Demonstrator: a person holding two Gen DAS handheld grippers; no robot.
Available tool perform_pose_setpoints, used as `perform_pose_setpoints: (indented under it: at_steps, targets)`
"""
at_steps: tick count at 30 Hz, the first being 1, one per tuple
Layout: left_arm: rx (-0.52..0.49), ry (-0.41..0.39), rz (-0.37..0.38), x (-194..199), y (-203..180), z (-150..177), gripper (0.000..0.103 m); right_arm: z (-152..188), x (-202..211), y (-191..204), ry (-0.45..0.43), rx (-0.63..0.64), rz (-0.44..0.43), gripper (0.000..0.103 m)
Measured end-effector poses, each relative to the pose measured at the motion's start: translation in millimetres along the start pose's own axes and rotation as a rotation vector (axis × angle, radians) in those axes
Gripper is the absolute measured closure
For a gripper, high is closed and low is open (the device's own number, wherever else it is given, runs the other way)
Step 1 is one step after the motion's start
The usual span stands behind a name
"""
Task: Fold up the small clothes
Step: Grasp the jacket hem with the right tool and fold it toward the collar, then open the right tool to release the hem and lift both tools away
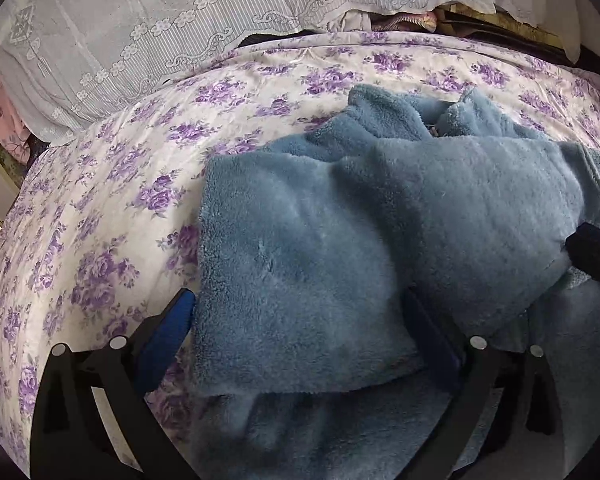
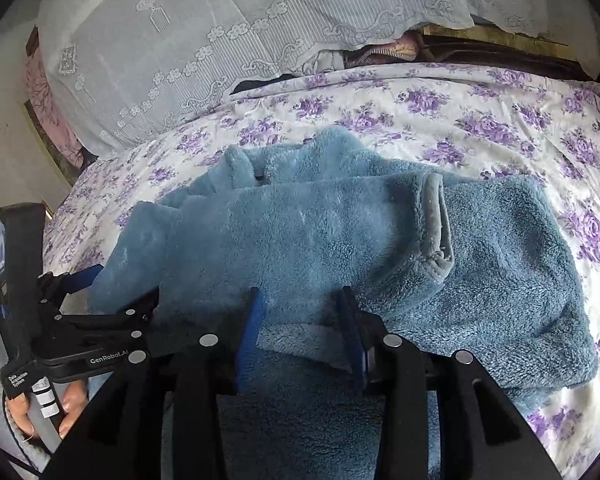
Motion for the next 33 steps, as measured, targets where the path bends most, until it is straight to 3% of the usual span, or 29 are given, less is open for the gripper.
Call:
perform_pose_setpoints:
  at_steps: [6, 9, 11, 17, 22, 26, 30, 33]
  targets:
    - [0.018, 0.005, 0.012, 1.0, 3.8, 1.4, 0.004, -4.0, 34.2, -13.7, -0.116, -0.035, 0.075, 0.045]
    - [0.018, 0.006, 0.013, 0.5, 3.6, 1.8, 0.004, 5.5, 16.5, -38.2, -0.038, -0.126, 0.097, 0.044]
    - [0.02, 0.008, 0.017, 0.0, 3.7, 2.3, 0.004, 10.8, 2.2, -49.2, 0.012, -0.173, 0.054, 0.044]
    - [0.052, 0.011, 0.042, 3.4, 10.2, 0.2, 0.004, 8.2, 11.5, -41.4, -0.026, -0.142, 0.075, 0.041]
    - [0.047, -0.036, 0.019, 12.4, 12.1, -38.4, 0.004, -22.5, 19.3, -28.2, -0.082, -0.077, 0.085, 0.041]
    - [0.092, 0.024, 0.025, -18.0, 7.5, -70.0, 0.004, -49.0, -0.6, -28.9, -0.087, -0.053, 0.115, 0.041]
    - [0.117, 0.108, -0.005, -66.7, 1.2, -63.6, 0.004, -44.2, -45.8, -38.5, 0.029, -0.037, 0.144, 0.041]
    - [0.12, 0.091, 0.001, -56.3, 5.6, -62.6, 0.004, -47.7, -24.5, -35.2, -0.016, -0.03, 0.18, 0.041]
Point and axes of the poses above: each gripper's, at about its wrist camera, not at the fingertips, and x roughly against the way its jaws point, y to its left, z to its underside, the point moved 4 cm from there along -x, roughly the way its jaws point, and after that the axes turned 8 degrees about x, right-handed, at the moved point
